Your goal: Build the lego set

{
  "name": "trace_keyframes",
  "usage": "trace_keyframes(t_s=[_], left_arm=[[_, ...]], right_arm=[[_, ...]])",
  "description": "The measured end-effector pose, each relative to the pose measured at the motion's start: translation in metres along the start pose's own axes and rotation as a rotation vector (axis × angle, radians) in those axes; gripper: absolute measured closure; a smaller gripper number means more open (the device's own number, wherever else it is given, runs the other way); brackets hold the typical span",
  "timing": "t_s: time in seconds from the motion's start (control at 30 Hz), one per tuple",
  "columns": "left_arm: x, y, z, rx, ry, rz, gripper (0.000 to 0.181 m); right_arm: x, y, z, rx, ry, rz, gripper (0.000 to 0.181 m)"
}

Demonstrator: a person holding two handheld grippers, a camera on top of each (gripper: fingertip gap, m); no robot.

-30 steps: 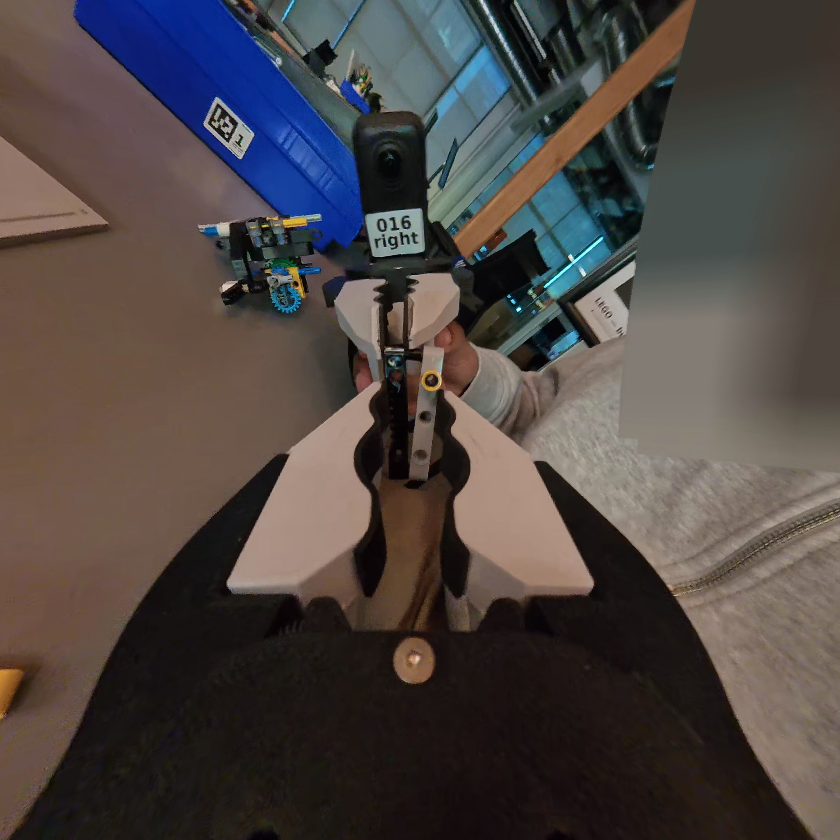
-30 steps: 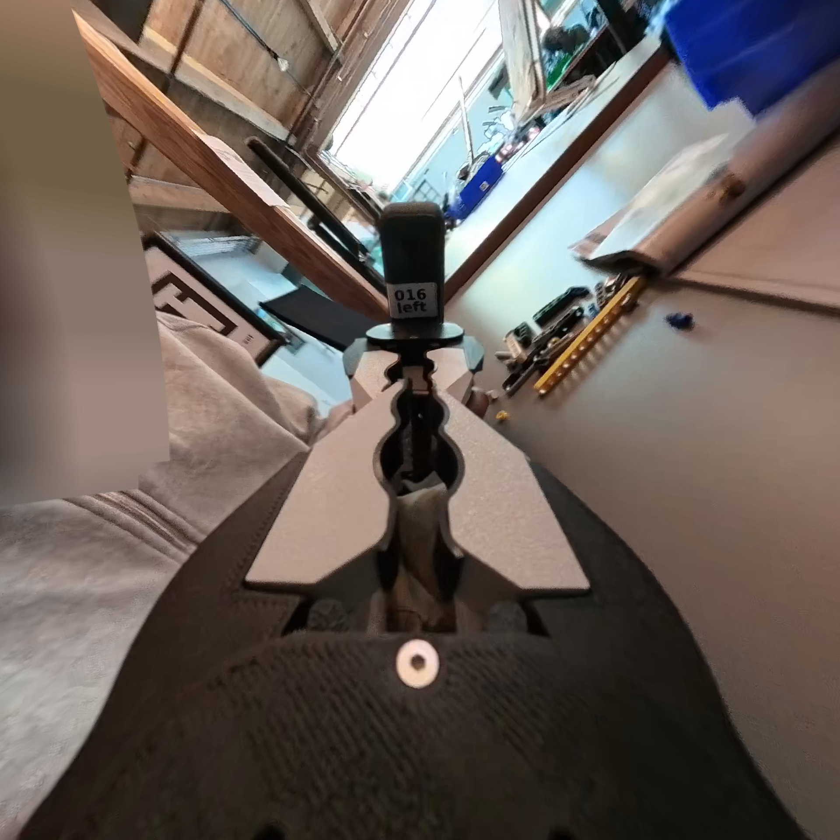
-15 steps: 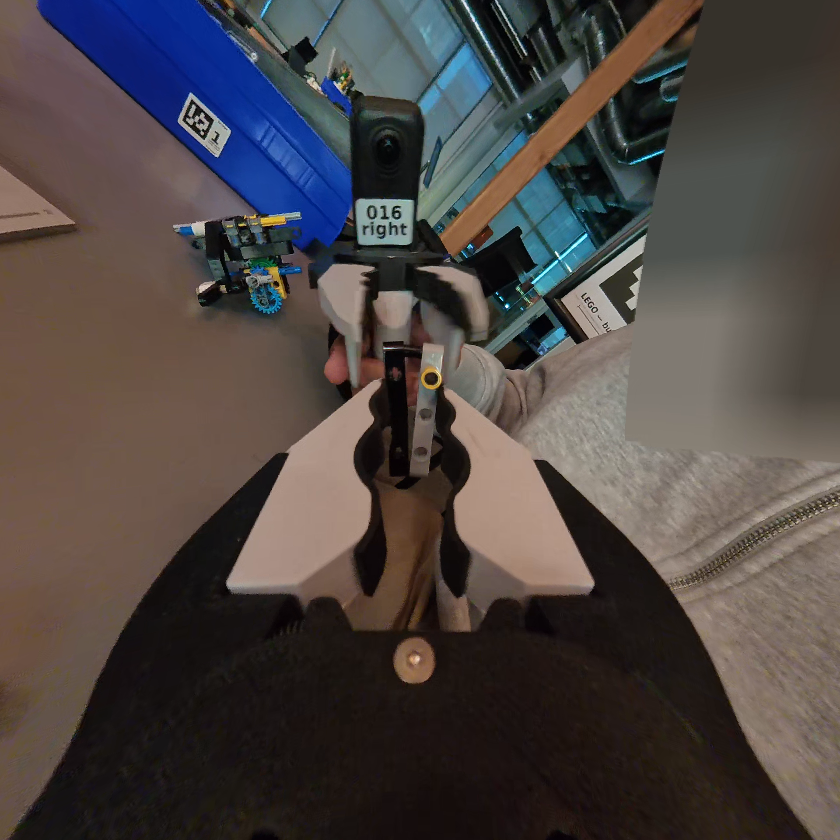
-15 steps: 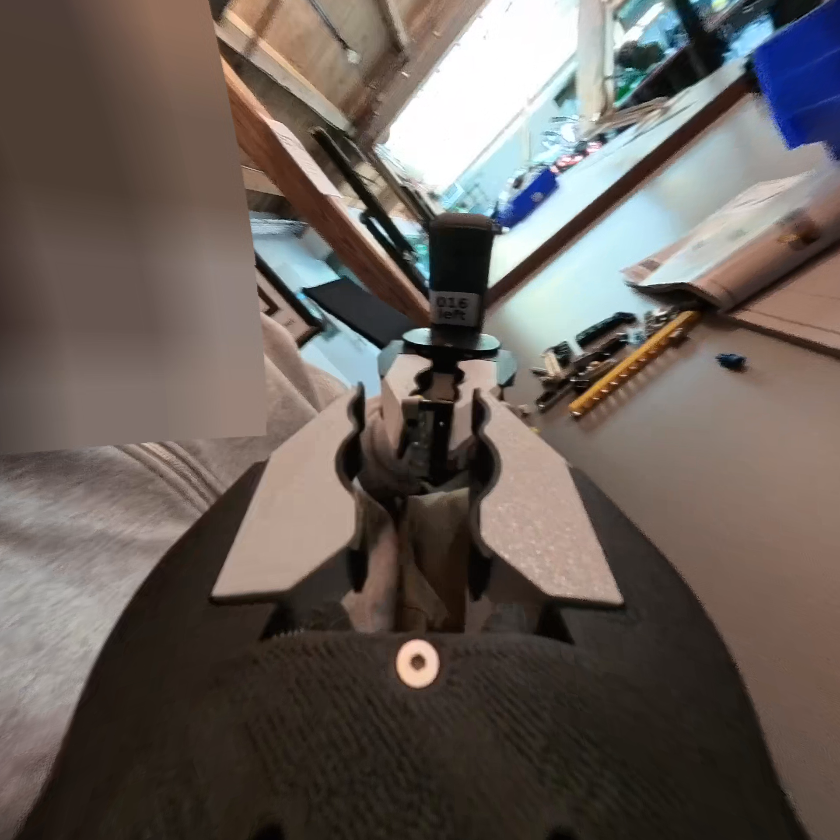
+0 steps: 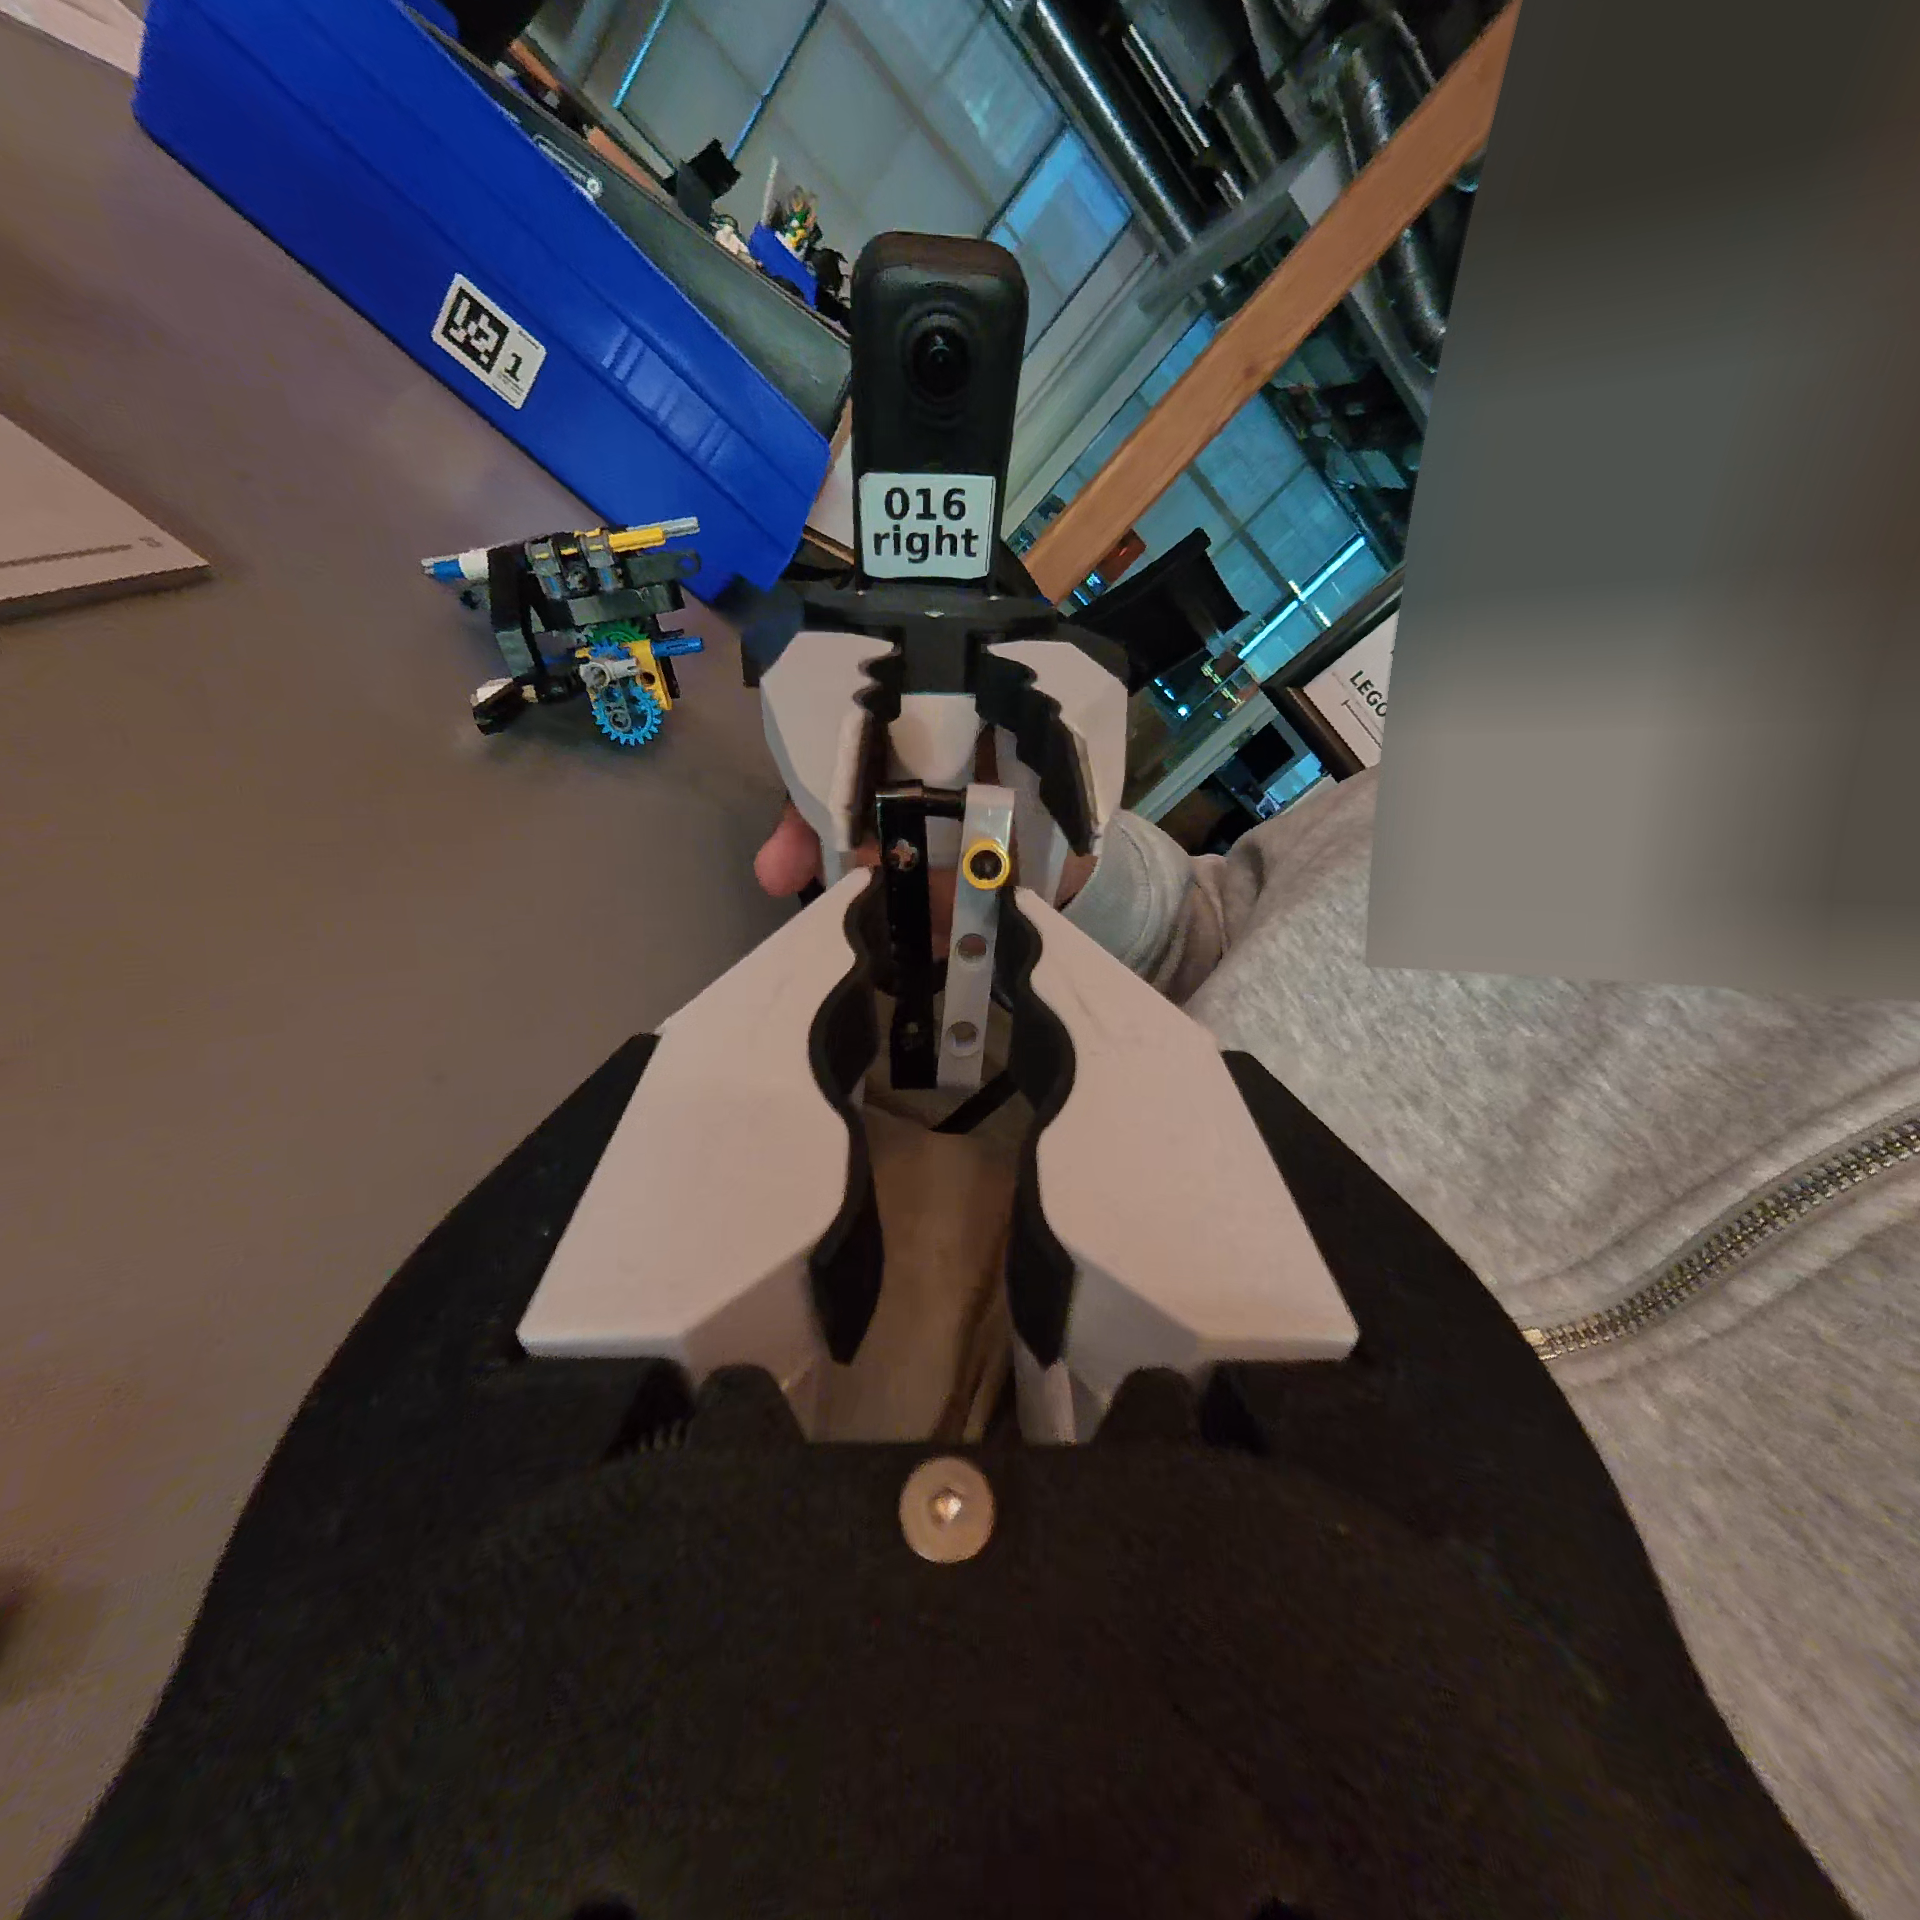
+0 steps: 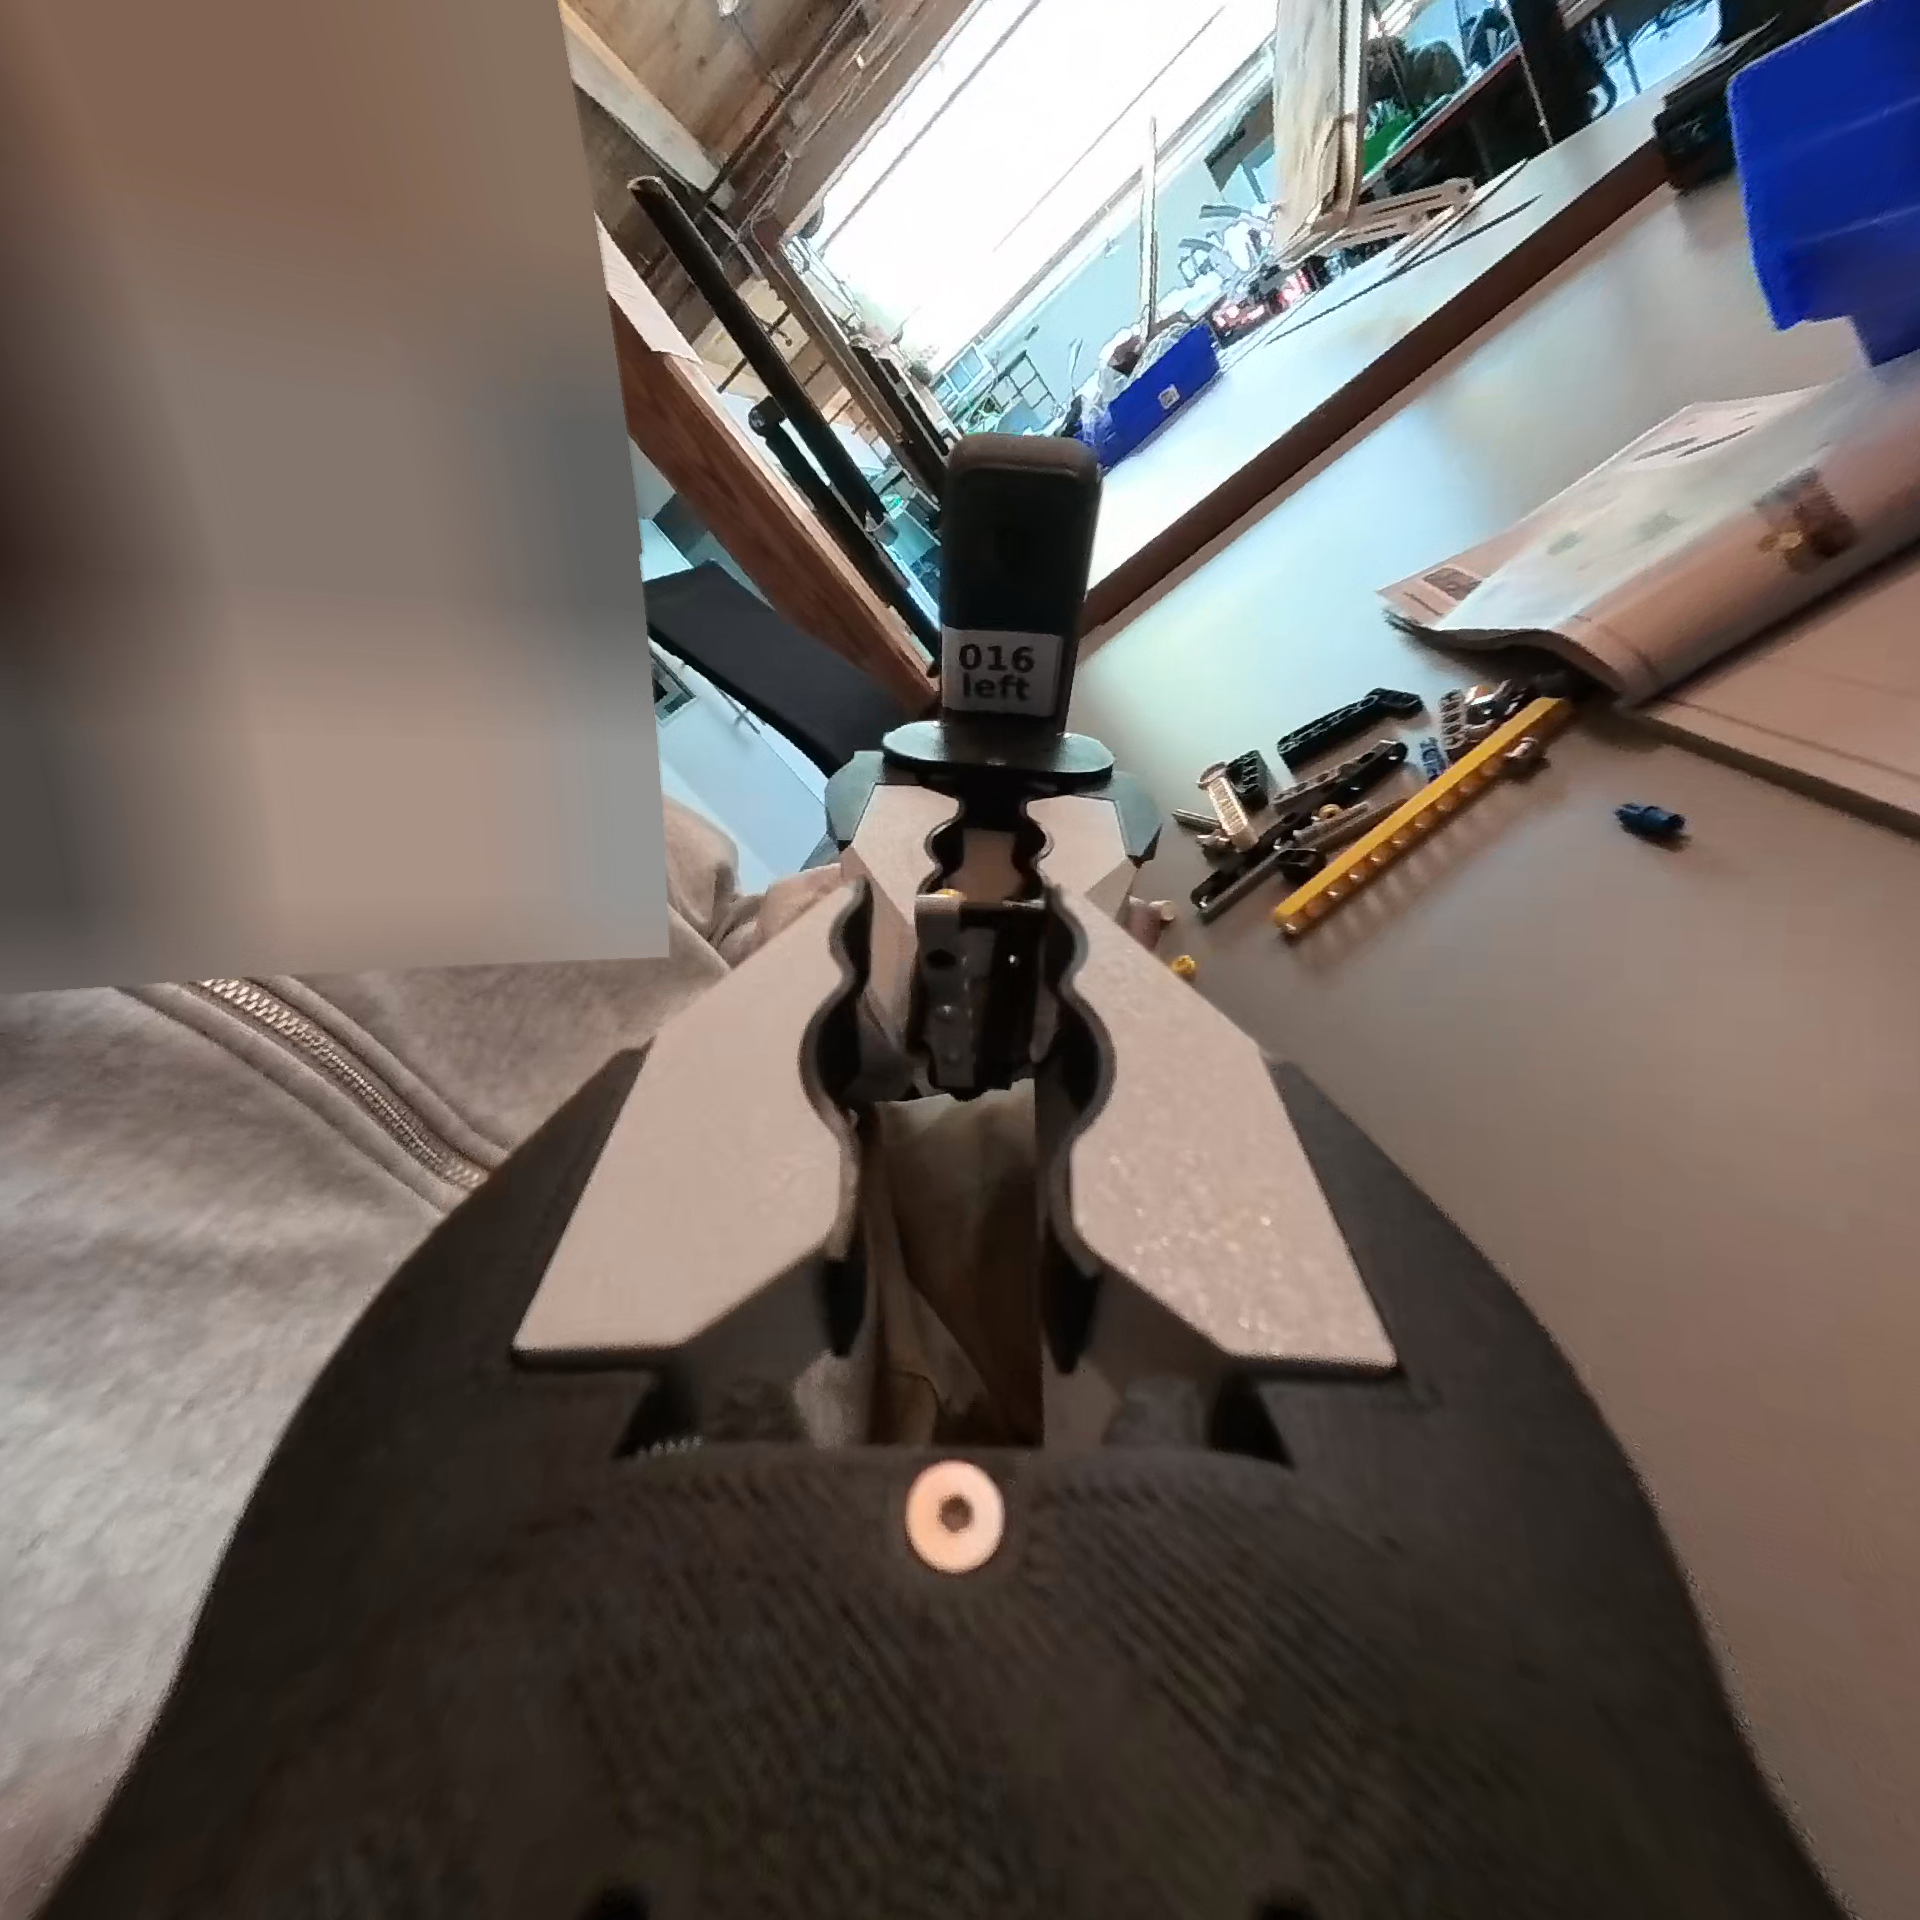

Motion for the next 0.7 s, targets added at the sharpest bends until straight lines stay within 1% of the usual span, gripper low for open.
trace_keyframes(t_s=[0.07,0.37,0.7], left_arm=[[-0.0003,-0.0003,0.0006,-0.005,0.001,0.002,0.165],[0.0001,-0.0004,0.0,-0.012,0.028,0.008,0.163],[-0.0015,-0.0008,-0.0015,0.003,0.027,-0.002,0.164]], right_arm=[[-0.0006,0.0001,0.0023,-0.03,0.023,-0.002,0.159],[-0.0003,-0.0007,-0.0006,-0.056,0.134,0.003,0.159],[-0.0018,0.0006,0.0025,-0.064,0.052,-0.004,0.16]])
Point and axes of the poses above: each gripper's, where its closed fingertips meet, y back along the fingers, x out of its top, z = x × y across the jaws, the point moved 4 cm from there along y, back along the fingers, and after that the axes turned 13 degrees about z, right-handed, at the moved point
